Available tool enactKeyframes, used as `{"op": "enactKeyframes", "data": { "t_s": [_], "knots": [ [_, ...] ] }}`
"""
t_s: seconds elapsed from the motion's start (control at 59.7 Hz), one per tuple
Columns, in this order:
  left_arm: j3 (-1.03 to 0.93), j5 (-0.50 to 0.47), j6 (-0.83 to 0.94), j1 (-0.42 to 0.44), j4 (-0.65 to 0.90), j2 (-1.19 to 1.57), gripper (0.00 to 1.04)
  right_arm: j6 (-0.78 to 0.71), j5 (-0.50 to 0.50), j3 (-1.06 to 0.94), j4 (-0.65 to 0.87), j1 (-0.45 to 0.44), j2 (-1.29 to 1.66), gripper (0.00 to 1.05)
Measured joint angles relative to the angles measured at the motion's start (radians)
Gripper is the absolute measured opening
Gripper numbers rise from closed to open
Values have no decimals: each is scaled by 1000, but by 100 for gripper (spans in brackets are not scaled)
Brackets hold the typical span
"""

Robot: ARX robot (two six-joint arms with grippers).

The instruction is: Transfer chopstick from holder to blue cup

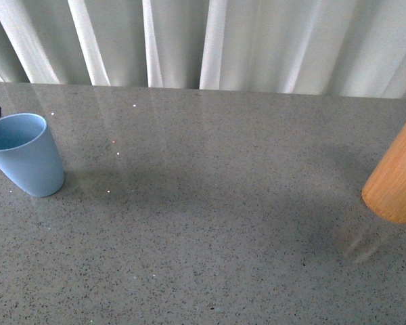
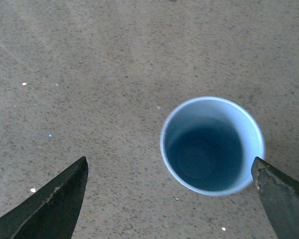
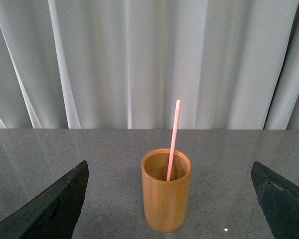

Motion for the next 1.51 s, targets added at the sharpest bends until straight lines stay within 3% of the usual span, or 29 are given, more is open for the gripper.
{"op": "enactKeyframes", "data": {
  "t_s": [0.301,1.39,1.507],
  "knots": [
    [77,32,24,53,-134,88,98,0,0,0,0,0,0,95],
    [208,-5,-39,-56,-156,269,98,0,0,0,0,0,0,95],
    [215,-18,-36,-59,-161,282,84,0,0,0,0,0,0,95]
  ]
}}
